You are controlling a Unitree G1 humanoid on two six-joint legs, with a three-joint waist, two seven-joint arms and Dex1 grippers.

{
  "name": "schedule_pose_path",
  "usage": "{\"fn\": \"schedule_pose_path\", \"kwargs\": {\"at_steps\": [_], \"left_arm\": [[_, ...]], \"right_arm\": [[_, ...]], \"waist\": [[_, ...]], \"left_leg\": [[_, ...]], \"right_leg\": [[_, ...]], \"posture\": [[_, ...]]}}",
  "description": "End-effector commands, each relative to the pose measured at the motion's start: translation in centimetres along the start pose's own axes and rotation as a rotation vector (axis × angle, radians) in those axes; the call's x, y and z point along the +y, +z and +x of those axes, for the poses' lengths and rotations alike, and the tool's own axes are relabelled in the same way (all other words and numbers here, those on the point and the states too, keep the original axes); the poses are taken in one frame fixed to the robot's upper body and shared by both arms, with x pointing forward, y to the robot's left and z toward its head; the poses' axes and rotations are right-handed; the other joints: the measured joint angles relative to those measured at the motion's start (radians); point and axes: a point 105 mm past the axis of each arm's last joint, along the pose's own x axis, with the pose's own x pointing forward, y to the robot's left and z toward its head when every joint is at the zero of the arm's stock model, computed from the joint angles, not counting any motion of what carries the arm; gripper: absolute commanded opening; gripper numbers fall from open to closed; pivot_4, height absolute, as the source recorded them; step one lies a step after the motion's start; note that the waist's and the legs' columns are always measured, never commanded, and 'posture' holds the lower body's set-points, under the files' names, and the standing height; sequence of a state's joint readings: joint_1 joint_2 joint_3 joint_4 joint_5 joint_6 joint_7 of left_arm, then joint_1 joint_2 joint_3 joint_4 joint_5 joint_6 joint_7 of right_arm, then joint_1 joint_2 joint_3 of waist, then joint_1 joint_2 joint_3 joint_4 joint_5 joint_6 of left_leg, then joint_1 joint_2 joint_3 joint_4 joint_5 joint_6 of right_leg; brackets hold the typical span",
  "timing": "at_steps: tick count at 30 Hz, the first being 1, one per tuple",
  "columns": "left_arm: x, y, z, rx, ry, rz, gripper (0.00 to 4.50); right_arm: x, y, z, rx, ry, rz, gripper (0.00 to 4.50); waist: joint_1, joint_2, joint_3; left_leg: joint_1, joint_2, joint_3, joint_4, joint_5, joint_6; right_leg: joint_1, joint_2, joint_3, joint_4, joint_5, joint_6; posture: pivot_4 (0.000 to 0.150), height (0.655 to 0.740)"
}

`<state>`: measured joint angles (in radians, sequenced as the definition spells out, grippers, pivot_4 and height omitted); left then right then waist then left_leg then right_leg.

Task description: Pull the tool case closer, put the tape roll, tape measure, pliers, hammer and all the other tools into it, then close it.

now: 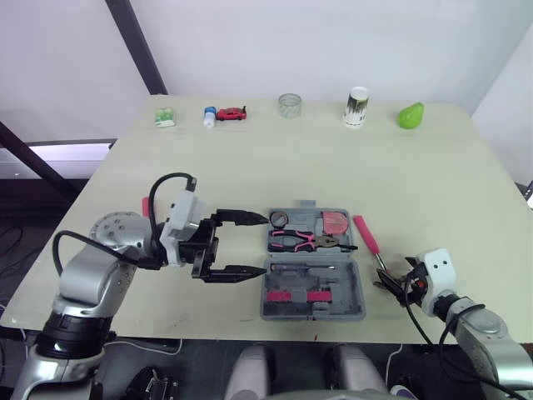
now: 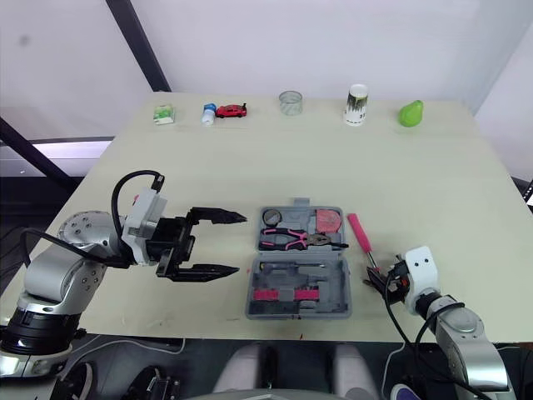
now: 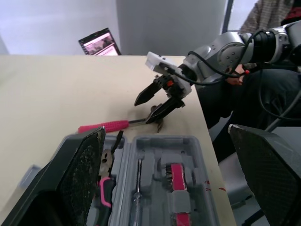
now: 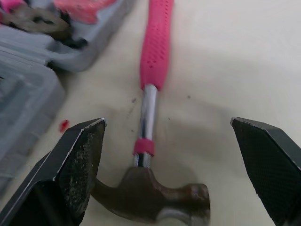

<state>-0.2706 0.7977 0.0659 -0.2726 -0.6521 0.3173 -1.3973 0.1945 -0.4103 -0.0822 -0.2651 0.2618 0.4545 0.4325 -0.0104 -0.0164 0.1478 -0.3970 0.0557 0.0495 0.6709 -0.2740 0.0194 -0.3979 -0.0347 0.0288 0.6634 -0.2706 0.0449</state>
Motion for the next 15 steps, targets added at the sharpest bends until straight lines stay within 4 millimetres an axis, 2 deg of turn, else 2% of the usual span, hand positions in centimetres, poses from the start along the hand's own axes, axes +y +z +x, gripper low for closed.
{"fn": "schedule_pose_path", "kwargs": {"at_steps": [1, 4, 5, 7, 8, 11, 12, 13, 15], "left_arm": [[-0.4, 0.6, 0.2, -0.005, -0.042, 0.031, 4.44], [-0.5, 0.5, 0.3, 0.001, -0.061, 0.037, 4.44], [-0.5, 0.5, 0.3, 0.003, -0.065, 0.04, 4.48], [-0.4, 0.6, 0.3, 0.001, -0.067, 0.043, 4.5], [-0.3, 0.6, 0.4, 0.0, -0.07, 0.047, 4.5], [-0.3, 0.7, 0.5, -0.003, -0.076, 0.053, 4.5], [-0.3, 0.8, 0.5, -0.005, -0.078, 0.055, 4.5], [-0.4, 0.8, 0.5, -0.006, -0.08, 0.056, 4.5], [-0.4, 0.8, 0.6, -0.008, -0.084, 0.057, 4.5]], "right_arm": [[-0.1, 0.6, 0.3, -0.02, -0.034, 0.001, 4.5], [-0.2, 0.3, 0.6, -0.003, -0.042, 0.004, 4.5], [-0.2, 0.3, 0.7, 0.005, -0.045, 0.004, 4.24], [0.1, 0.1, 0.8, 0.024, -0.031, -0.003, 3.47], [0.3, -0.2, 0.9, 0.054, -0.025, -0.01, 3.28], [0.5, -1.0, 0.9, 0.113, -0.026, -0.009, 1.99], [0.6, -0.9, 1.0, 0.116, -0.027, -0.002, 1.81], [0.7, -0.9, 1.1, 0.117, -0.028, 0.003, 1.34], [1.0, -1.3, 1.2, 0.147, -0.024, 0.015, 0.75]], "waist": [[-0.004, 0.0, 0.0], [-0.003, 0.0, 0.0], [-0.002, 0.0, 0.0], [0.0, 0.0, 0.0], [0.0, 0.0, 0.0], [-0.001, 0.0, 0.0], [0.0, 0.0, 0.0], [0.001, 0.0, 0.0], [0.001, -0.001, 0.0]], "left_leg": [[0.0, 0.0, 0.0, 0.0, 0.0, 0.0], [0.0, 0.0, 0.0, 0.0, 0.0, 0.0], [0.0, 0.0, 0.0, 0.0, 0.0, 0.0], [0.0, 0.0, 0.0, 0.0, 0.0, 0.0], [0.0, 0.0, 0.0, 0.0, 0.0, 0.0], [0.0, 0.0, 0.0, 0.0, 0.0, 0.0], [0.0, 0.0, 0.0, 0.0, 0.0, 0.0], [0.0, 0.0, 0.0, 0.0, 0.0, 0.0], [0.0, 0.0, -0.001, 0.0, 0.0, 0.0]], "right_leg": [[0.0, 0.0, 0.0, 0.0, 0.0, 0.0], [0.0, 0.0, 0.0, 0.0, 0.0, 0.0], [0.0, 0.0, 0.0, 0.0, 0.0, 0.0], [0.0, 0.0, 0.0, 0.0, 0.0, 0.0], [0.0, 0.0, 0.0, 0.0, 0.0, 0.0], [0.0, 0.0, 0.0, 0.0, 0.0, 0.0], [0.0, 0.0, 0.0, 0.0, 0.0, 0.0], [0.0, 0.0, 0.0, 0.0, 0.0, 0.0], [0.0, 0.0, 0.0, 0.0, 0.0, 0.0]], "posture": [[0.15, 0.74], [0.15, 0.74], [0.15, 0.74], [0.15, 0.74], [0.15, 0.74], [0.15, 0.74], [0.15, 0.74], [0.15, 0.74], [0.15, 0.74]]}}
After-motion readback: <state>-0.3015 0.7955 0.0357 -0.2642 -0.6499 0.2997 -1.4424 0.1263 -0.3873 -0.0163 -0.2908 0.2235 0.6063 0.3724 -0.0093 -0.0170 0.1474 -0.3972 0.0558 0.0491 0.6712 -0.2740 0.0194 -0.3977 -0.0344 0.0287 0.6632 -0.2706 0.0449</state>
